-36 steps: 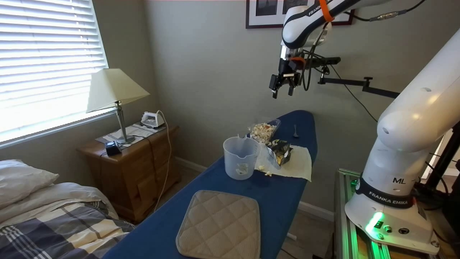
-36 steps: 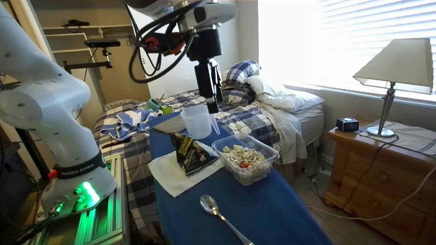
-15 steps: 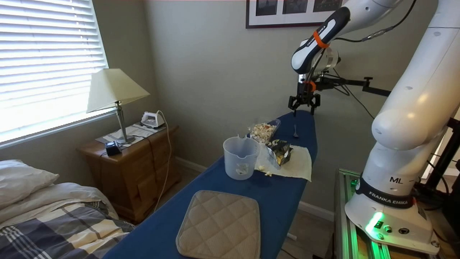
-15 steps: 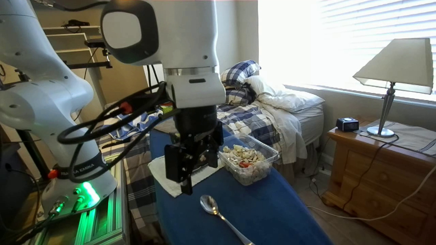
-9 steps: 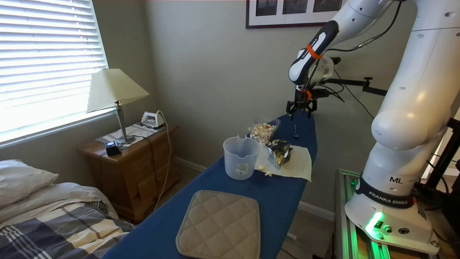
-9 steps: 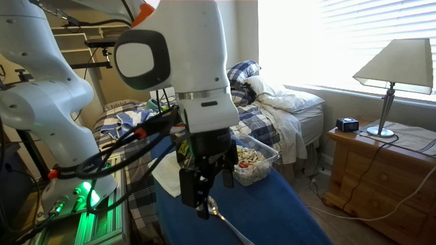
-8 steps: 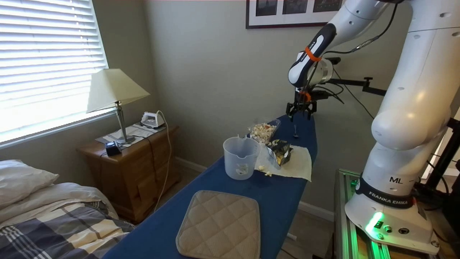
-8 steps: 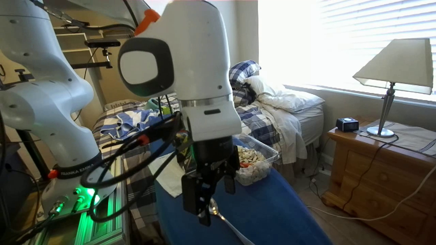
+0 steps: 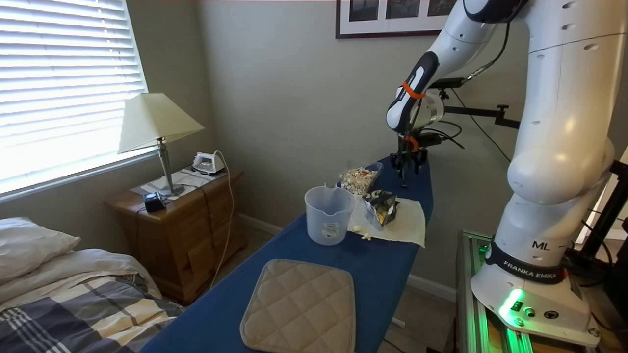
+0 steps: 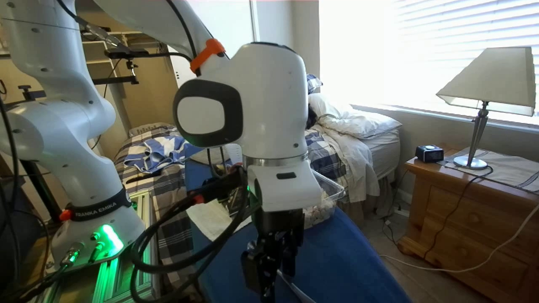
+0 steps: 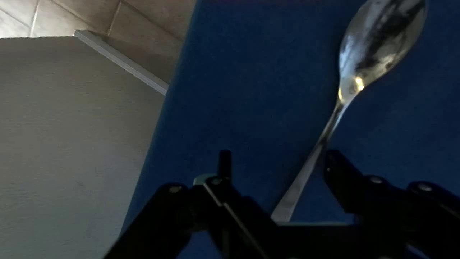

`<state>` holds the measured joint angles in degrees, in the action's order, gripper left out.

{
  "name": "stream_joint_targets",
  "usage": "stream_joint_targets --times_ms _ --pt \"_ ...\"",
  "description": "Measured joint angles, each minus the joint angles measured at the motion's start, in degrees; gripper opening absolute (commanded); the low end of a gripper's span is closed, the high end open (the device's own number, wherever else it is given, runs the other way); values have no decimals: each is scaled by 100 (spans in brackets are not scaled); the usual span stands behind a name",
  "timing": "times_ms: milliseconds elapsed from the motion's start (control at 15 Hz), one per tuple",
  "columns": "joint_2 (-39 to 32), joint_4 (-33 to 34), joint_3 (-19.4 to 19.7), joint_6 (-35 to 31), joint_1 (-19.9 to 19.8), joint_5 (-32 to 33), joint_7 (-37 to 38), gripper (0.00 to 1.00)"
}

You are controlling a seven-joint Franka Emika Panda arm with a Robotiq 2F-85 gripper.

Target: Get some of the contents of the clear bowl using the silver spoon

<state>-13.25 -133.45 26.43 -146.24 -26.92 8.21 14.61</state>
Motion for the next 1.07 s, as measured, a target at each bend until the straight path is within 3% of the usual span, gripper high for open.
stream_joint_targets --times_ms 67,133,267,333,400,467,533,667,800,867,1067 --pt "-65 45 0 1 18 -15 1 68" --pt "-112 80 0 1 37 -28 2 77" --pt "-170 126 0 7 67 -42 2 85" --pt "-177 139 0 8 71 -43 2 75" --pt "-184 152 0 15 77 -59 2 59" --pt "-191 163 0 41 86 -87 8 58" --pt "-195 165 0 65 99 -119 14 64" --pt "-199 167 -1 93 131 -184 44 59" --pt "-200 170 -1 109 157 -255 77 34" --pt "-201 172 -1 111 166 -295 89 33" --pt "-203 181 -15 111 197 -450 102 12"
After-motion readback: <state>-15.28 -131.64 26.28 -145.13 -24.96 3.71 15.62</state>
